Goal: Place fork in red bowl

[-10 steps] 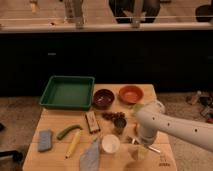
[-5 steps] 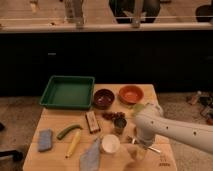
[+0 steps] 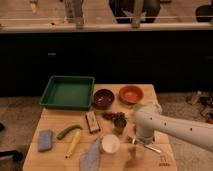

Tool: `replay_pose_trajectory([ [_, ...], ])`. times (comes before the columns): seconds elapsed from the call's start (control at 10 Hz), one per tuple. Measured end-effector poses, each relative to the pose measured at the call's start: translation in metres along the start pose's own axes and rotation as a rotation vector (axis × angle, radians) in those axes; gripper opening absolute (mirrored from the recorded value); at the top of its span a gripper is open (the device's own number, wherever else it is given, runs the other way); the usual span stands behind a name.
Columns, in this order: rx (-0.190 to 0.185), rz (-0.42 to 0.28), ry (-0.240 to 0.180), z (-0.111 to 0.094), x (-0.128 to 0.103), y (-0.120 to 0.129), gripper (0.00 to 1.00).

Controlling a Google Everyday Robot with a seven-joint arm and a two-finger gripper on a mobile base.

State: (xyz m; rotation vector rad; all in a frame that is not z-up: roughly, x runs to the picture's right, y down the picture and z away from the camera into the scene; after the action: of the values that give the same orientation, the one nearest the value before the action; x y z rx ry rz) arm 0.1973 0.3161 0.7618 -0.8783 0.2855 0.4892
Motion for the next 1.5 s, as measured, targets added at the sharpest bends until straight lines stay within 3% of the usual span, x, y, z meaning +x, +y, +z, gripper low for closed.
replay_pose_trajectory([
  [0.7,-0.023,-0.027,0.023,0.0077,-0.0041,-0.0029,0.8],
  [1.5,-0.027,-0.027,0.021,0.008,-0.0046,-0.0032,0.8],
])
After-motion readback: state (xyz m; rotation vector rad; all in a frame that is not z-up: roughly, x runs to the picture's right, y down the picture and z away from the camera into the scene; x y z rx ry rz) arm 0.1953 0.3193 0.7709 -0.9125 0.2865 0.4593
